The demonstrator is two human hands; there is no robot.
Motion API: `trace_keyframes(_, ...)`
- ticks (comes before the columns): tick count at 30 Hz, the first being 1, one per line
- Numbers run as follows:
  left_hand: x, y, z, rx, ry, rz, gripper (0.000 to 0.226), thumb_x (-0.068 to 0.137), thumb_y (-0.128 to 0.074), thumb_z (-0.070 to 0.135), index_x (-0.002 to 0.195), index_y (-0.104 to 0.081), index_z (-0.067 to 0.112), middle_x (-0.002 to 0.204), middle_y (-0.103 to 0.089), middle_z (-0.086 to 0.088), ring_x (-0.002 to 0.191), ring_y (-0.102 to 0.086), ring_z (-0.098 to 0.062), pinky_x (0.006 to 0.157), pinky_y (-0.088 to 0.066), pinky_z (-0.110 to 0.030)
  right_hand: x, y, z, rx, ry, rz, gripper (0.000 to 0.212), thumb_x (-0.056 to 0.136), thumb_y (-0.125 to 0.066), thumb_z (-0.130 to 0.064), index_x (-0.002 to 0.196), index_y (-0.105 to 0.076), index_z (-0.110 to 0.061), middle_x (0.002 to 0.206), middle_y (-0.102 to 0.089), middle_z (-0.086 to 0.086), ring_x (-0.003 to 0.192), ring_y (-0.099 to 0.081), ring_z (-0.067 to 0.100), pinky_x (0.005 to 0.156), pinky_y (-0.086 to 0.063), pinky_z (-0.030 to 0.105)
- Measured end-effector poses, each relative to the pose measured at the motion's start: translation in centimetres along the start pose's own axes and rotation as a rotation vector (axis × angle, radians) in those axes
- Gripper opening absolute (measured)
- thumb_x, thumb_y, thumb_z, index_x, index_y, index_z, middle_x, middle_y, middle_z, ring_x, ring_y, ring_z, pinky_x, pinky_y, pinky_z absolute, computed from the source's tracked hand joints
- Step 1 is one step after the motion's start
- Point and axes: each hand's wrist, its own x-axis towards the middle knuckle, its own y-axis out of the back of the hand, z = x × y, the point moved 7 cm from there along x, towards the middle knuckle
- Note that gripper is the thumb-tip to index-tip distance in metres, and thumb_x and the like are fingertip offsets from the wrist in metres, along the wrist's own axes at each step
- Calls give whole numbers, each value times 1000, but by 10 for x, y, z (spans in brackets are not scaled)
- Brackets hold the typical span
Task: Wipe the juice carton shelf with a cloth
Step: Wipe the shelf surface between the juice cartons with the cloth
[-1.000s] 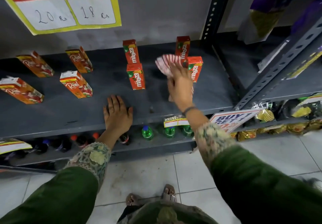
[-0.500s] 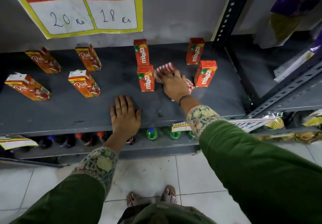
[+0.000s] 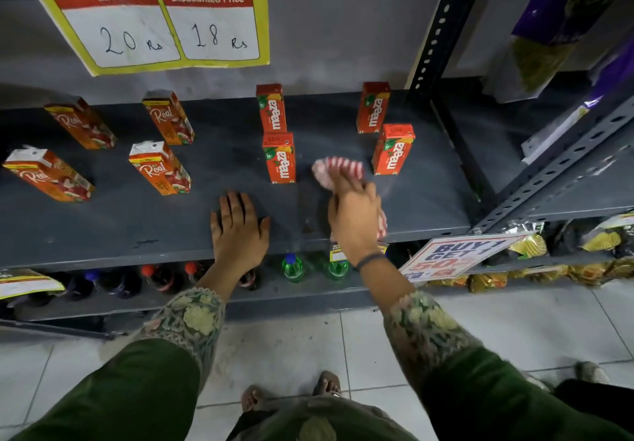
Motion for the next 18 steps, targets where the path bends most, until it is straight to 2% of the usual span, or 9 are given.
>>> trace_keyframes(2, 0, 1, 0, -3, 4, -13, 66, 98, -19, 41, 149, 5, 7, 159, 9, -14, 147, 9, -28, 120, 3, -46, 26, -1, 10, -66, -94, 22, 55, 85, -46, -3, 137, -41, -16, 144, -45, 12, 119, -44, 41, 95, -43, 47)
trace_keyframes(5, -1, 1, 1, -11, 8, -35, 66, 98, -19, 41, 149, 6, 7, 159, 12, -13, 147, 11, -27, 120, 5, -45, 39, -21, 18, -185, -185, -123, 49, 88, -42, -2, 136, -41, -13, 146, -40, 18, 128, -36, 40, 100, -37, 48)
trace_keyframes(8, -2, 1, 1, -11, 9, -38, 65, 98, -18, 41, 148, 6, 7, 159, 13, -13, 147, 12, -27, 120, 5, -45, 31, -33, 0, -112, -64, -240, 44, 88, -44, -6, 131, -49, -12, 136, -51, 17, 129, -34, 38, 102, -35, 48)
trace_keyframes(10, -2, 2, 1, -9, 9, -33, 66, 98, -18, 41, 148, 6, 7, 159, 12, -13, 147, 12, -27, 120, 4, -45, 30, -31, -7, -52, 1, -248, 46, 88, -48, -14, 133, -48, -17, 133, -55, 14, 128, -36, 37, 100, -37, 47)
trace_keyframes(14, -3, 2, 2, -10, 12, -35, 66, 98, -19, 40, 149, 6, 6, 159, 13, -14, 147, 12, -28, 120, 5, -45, 27, -25, 5, -168, -36, -223, 50, 87, -50, -23, 135, -41, -14, 142, -47, 11, 126, -36, 37, 99, -36, 47)
trace_keyframes(18, -3, 5, 0, -97, -25, -14, 61, 99, -20, 34, 149, 1, 4, 159, 9, -15, 147, 11, -27, 120, 6, -41, -8, -31, -7, -158, -9, -211, 54, 86, -51, -24, 137, -39, -12, 148, -40, 11, 123, -36, 37, 95, -37, 44)
